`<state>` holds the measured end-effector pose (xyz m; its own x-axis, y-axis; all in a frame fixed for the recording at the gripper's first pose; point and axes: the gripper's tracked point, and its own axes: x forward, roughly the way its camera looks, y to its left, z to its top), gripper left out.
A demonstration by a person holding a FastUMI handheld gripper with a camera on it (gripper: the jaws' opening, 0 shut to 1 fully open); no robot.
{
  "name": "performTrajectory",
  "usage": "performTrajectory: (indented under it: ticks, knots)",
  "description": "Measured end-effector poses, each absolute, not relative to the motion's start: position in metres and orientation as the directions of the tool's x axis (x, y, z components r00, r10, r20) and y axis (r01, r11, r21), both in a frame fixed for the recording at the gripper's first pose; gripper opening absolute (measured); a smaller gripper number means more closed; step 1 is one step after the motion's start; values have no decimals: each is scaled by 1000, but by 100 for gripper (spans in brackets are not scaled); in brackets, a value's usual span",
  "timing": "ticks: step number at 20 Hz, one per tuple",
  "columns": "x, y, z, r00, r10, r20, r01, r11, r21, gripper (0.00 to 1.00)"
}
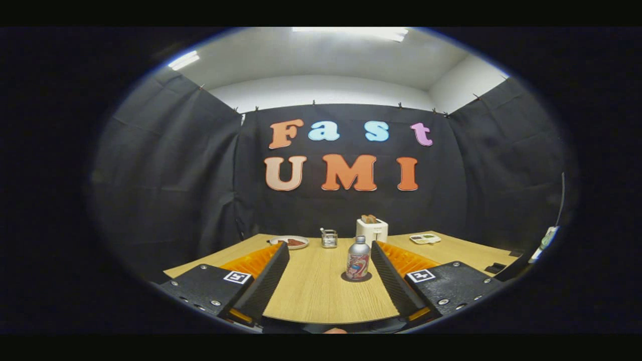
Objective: Take the bottle from table, then pour the juice into the cup, finally place the bottle on the coaster
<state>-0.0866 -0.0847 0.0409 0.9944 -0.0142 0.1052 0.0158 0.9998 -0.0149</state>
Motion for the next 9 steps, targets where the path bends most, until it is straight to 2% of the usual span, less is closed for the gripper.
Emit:
performTrajectory:
  ticks: [9]
  knots:
    - [-95, -72, 39, 995, -2, 101, 10, 997, -80, 97]
